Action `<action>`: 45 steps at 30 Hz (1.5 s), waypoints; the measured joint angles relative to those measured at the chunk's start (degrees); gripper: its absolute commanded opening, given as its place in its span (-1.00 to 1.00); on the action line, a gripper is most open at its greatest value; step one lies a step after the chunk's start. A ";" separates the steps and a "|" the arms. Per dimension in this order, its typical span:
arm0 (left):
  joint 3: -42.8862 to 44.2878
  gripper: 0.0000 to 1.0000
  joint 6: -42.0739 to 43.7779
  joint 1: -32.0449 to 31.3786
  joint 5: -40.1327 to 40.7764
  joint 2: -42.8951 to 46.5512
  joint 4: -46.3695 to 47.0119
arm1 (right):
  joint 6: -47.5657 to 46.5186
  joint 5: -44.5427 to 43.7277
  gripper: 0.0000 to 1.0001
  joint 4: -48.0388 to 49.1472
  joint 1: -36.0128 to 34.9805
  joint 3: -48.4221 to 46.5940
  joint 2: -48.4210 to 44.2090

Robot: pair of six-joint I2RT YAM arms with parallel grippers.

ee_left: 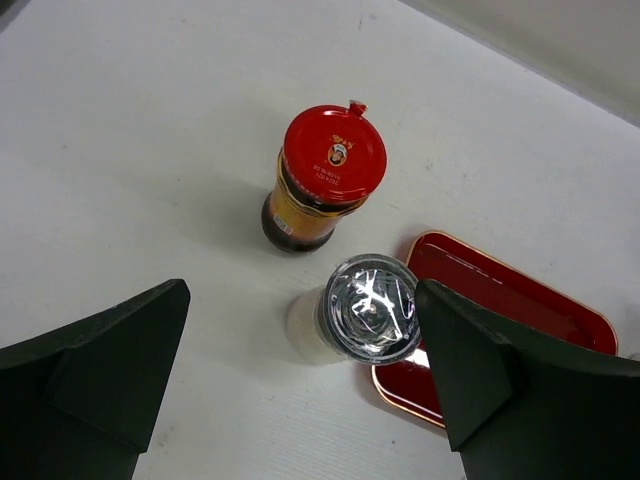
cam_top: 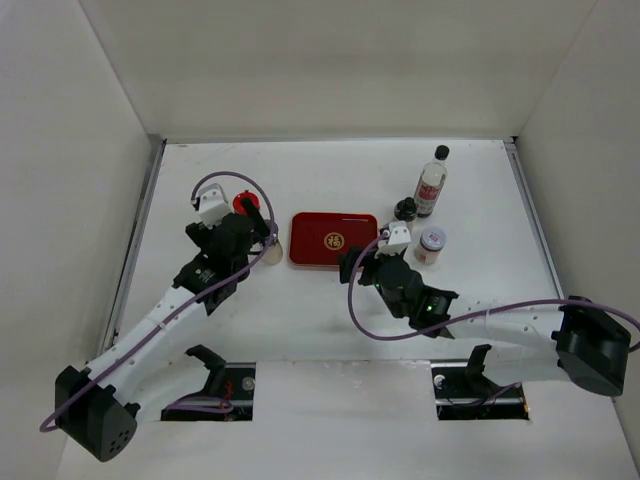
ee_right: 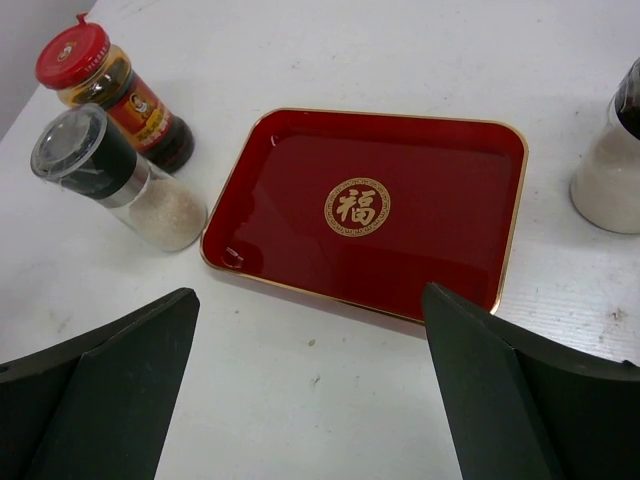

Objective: Organize the condiment bottles

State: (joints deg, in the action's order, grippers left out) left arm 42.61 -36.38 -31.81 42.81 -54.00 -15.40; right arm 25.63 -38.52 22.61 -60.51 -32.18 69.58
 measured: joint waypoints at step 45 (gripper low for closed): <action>17.44 0.60 10.88 12.98 -13.14 -28.79 6.21 | -2.71 10.43 0.75 7.04 -0.96 2.40 5.22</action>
State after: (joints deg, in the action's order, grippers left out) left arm 60.05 -25.50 -18.83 29.67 -82.78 -9.19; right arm 22.92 -28.10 29.65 -61.47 -29.78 74.81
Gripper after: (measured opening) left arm 0.801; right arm 0.865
